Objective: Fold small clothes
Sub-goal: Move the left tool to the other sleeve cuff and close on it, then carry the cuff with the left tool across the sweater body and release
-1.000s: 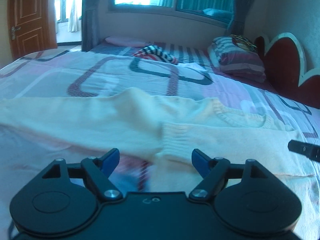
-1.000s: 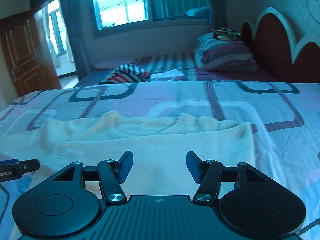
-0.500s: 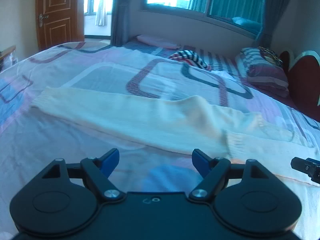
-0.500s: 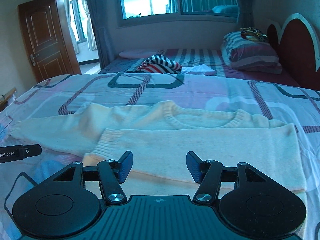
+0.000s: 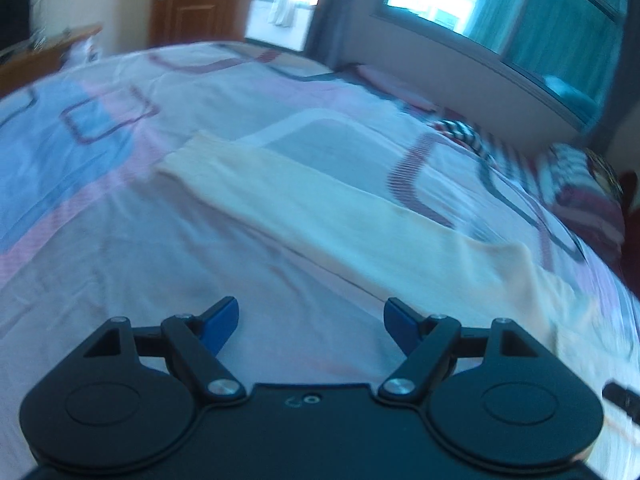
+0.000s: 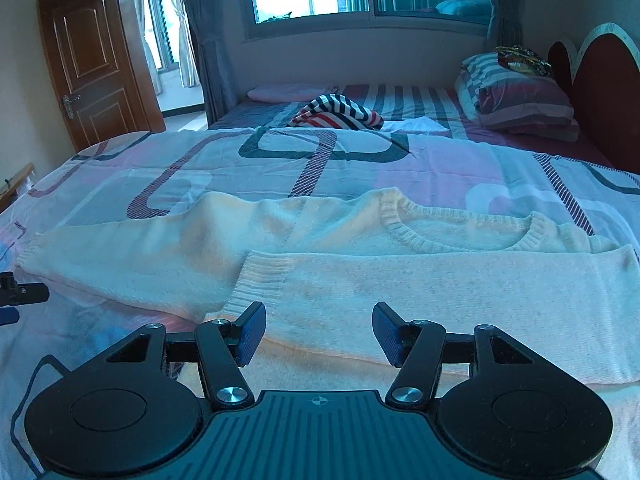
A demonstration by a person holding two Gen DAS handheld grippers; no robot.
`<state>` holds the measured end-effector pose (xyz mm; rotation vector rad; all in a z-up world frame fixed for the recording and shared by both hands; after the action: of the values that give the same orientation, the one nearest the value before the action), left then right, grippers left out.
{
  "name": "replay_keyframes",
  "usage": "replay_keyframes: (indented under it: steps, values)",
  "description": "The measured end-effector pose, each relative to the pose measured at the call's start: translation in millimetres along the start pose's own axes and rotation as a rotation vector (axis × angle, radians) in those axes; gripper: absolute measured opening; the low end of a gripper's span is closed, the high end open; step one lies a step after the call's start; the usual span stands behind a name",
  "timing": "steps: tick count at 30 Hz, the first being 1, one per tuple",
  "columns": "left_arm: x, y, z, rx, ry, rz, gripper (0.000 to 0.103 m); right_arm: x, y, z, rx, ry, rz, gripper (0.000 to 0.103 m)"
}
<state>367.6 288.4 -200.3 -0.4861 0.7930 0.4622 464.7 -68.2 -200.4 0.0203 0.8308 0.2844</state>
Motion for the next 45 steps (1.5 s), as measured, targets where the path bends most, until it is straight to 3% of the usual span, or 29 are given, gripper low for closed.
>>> replay_keyframes:
  steps: [3,13,16,18,20,23,26,30,36,41,45]
  values:
    - [14.5,18.9,7.1,-0.075,0.022,-0.019,0.075,7.1,3.4,0.3,-0.005,0.004,-0.004,0.059]
    - [52.6,37.5,54.8,-0.211,-0.06,-0.087,0.075,25.0,-3.1,1.1,0.006,0.012,-0.028,0.059]
    - [60.9,40.0,63.8,-0.214,-0.09,-0.049,0.059,31.9,-5.9,0.6,0.016,0.02,-0.033,0.059]
    - [63.1,43.7,66.1,-0.221,-0.107,-0.022,0.031,36.6,-6.8,-1.9,0.015,0.029,-0.036,0.059]
    - [64.4,51.9,66.3,-0.247,-0.114,0.003,0.011,40.5,-5.7,-5.8,0.002,0.034,-0.044,0.059]
    - [62.4,55.2,67.0,-0.248,-0.123,0.006,0.003,44.1,-3.1,-8.8,-0.039,0.032,-0.054,0.059]
    - [52.2,46.9,71.3,-0.224,-0.145,0.001,0.002,44.5,-4.2,-7.6,-0.039,0.038,-0.05,0.059]
    - [22.8,7.9,77.9,-0.086,-0.215,-0.066,0.002,30.8,-14.2,-1.9,0.057,0.01,0.0,0.059]
    - [-20.0,-101.7,62.0,0.161,-0.254,-0.253,0.002,3.1,-36.9,2.3,0.116,-0.037,-0.011,0.059]
    - [-36.9,-208.6,10.7,0.345,-0.185,-0.44,0.002,-27.4,-71.5,-2.3,0.177,-0.066,-0.044,0.059]
    - [-36.1,-276.6,-50.7,0.474,-0.118,-0.538,0.002,-53.2,-107.4,-10.5,0.223,-0.088,-0.086,0.059]
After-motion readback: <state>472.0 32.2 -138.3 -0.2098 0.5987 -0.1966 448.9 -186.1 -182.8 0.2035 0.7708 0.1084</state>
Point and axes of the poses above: each gripper's, at about its wrist camera, not at the fingertips, and x roughly the way its jaws point, y to its left, z to its top, the point moved 6 cm from there along x, roughly the way its jaws point, and after that the axes turned 3 degrees about y, right-handed, at the moved point
